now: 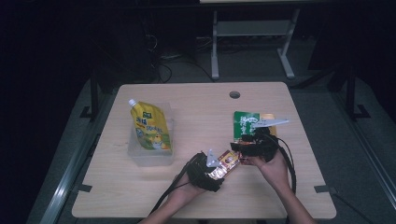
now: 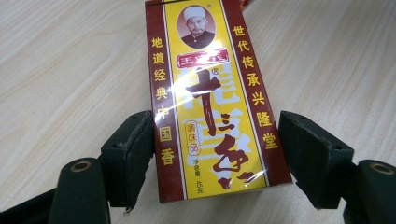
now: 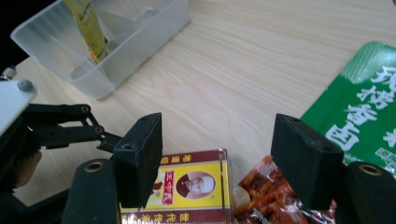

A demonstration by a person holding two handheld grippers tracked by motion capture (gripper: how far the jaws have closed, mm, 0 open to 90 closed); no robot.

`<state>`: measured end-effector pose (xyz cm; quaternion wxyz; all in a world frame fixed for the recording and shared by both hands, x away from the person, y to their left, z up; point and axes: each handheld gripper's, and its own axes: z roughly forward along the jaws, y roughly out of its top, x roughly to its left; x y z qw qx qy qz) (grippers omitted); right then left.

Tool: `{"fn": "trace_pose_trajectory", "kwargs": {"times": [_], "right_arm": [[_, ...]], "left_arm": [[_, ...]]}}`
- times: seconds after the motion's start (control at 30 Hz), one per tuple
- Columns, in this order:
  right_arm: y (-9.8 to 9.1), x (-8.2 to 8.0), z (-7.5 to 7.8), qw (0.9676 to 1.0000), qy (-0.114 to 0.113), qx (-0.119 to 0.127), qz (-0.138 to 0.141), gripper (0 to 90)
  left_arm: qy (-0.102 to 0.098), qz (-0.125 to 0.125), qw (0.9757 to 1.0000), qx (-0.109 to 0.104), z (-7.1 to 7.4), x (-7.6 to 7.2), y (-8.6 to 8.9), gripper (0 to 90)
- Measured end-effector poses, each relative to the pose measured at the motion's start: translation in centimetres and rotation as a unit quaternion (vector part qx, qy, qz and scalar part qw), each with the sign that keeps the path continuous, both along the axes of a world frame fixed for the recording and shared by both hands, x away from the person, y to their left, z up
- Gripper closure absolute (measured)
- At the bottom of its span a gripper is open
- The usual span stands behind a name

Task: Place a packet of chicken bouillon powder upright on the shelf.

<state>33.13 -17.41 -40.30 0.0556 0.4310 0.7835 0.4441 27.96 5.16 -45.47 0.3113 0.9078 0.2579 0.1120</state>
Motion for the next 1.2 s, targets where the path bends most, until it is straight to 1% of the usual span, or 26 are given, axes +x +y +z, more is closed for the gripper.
{"fn": "trace_pose_trajectory", "kwargs": {"times": [0.07,0.1,0.17,0.23,0.3,0.33,0.43,0.47,0.5,0.53,0.7,0.8,0.87,0.93,0.97,1.03,1.07,1.13,1.2], "right_arm": [[-0.1,-0.1,-0.3,1.0,0.0,-0.001,-0.002,33.6],[-0.2,-0.2,-0.4,1.0,0.002,0.0,-0.003,33.7],[-0.4,-0.3,-0.8,1.0,0.006,0.001,-0.004,33.7],[-0.4,-0.4,-0.9,0.9999,0.011,0.003,-0.006,33.6],[-0.4,-0.3,-1.0,0.9999,0.014,0.0,-0.005,33.1],[-0.4,-0.3,-1.0,0.9999,0.016,0.002,-0.005,33.0],[-0.3,-0.3,-1.0,0.9999,0.015,0.002,-0.005,33.0],[-0.3,-0.3,-1.0,0.9999,0.014,0.002,-0.005,32.9],[-0.3,-0.3,-1.1,0.9999,0.016,0.002,-0.004,32.9],[-0.3,-0.3,-1.1,0.9997,0.023,0.0,-0.006,32.6],[-0.2,-0.2,-1.2,0.9996,0.026,0.0,-0.008,32.4],[-0.3,-0.2,-1.2,0.9997,0.025,0.002,-0.007,32.2],[-0.4,-0.2,-1.2,0.9996,0.026,0.007,-0.01,31.4],[-0.5,0.0,-1.3,0.9996,0.025,0.013,-0.009,30.7],[-0.4,0.0,-1.3,0.9993,0.031,0.018,-0.011,30.6],[-0.4,0.1,-1.4,0.9992,0.034,0.019,-0.011,30.4],[-0.3,0.2,-1.4,0.9989,0.038,0.023,-0.011,29.8],[-0.3,0.4,-1.5,0.9986,0.044,0.029,-0.007,29.6],[-0.2,0.6,-1.5,0.9978,0.053,0.04,-0.003,29.8]], "left_arm": [[-0.003,-0.002,1.0,0.008,-0.1,0.0,-0.2,27.1],[-0.001,-0.003,0.9999,0.01,-0.2,0.0,-0.2,26.9],[0.004,-0.004,1.0,0.006,-0.3,0.1,-0.3,29.1],[0.006,-0.005,1.0,0.004,-0.2,0.1,-0.3,30.5],[0.002,-0.009,0.9999,0.012,-0.1,0.0,-0.3,31.6],[0.003,-0.009,0.9999,0.011,-0.1,0.0,-0.3,32.0],[0.008,-0.004,1.0,0.001,-0.2,0.0,-0.1,32.1],[0.013,-0.004,0.9999,0.002,-0.2,0.0,-0.1,32.1],[0.013,-0.006,0.9999,0.007,-0.1,0.0,0.0,32.1],[0.013,-0.005,0.9999,0.008,-0.1,0.0,0.0,32.0],[0.011,-0.009,0.9998,0.009,-0.1,0.1,0.0,32.0],[0.005,-0.006,1.0,-0.003,-0.1,-0.2,0.0,32.2],[0.0,-0.004,1.0,-0.009,0.4,-0.2,0.4,32.4],[-0.01,0.003,0.9997,-0.022,1.0,-0.3,0.7,32.4],[-0.017,0.003,0.9996,-0.023,1.3,-0.3,0.9,32.4],[-0.023,0.008,0.9993,-0.027,1.8,-0.3,1.1,32.4],[-0.028,0.01,0.9991,-0.03,2.1,-0.4,1.3,32.4],[-0.04,0.015,0.9984,-0.037,2.9,-0.4,1.6,32.5],[-0.05,0.017,0.9978,-0.04,3.4,-0.4,1.9,32.5]]}}
